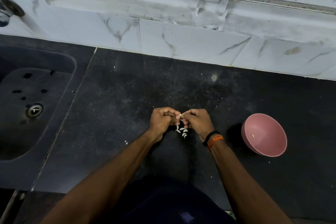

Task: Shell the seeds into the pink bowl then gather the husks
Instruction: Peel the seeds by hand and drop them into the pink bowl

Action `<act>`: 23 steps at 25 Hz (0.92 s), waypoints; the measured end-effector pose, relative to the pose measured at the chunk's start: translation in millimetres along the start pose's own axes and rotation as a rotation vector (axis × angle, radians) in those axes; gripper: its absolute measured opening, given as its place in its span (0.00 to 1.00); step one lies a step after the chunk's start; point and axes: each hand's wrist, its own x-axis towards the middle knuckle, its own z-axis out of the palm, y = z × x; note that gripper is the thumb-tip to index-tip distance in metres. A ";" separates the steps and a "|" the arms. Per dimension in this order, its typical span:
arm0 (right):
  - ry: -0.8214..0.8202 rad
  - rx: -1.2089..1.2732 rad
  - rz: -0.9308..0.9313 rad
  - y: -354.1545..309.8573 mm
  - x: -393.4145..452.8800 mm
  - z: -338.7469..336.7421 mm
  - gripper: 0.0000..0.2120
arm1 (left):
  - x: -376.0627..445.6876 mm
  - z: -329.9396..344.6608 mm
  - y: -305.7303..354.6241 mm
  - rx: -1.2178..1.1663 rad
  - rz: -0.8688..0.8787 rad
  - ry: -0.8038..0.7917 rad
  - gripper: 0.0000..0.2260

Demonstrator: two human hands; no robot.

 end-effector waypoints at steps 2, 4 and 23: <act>0.000 0.010 0.034 1.6 0.8 0.8 0.07 | -1.1 -0.7 -3.7 -0.003 -0.005 -0.007 0.03; 0.001 0.037 0.070 2.2 -0.1 2.3 0.07 | -2.0 -1.1 -4.4 0.004 -0.005 -0.025 0.03; 0.076 -0.204 -0.268 -11.6 -8.1 -9.5 0.05 | -6.4 4.3 8.1 -0.230 -0.123 -0.072 0.06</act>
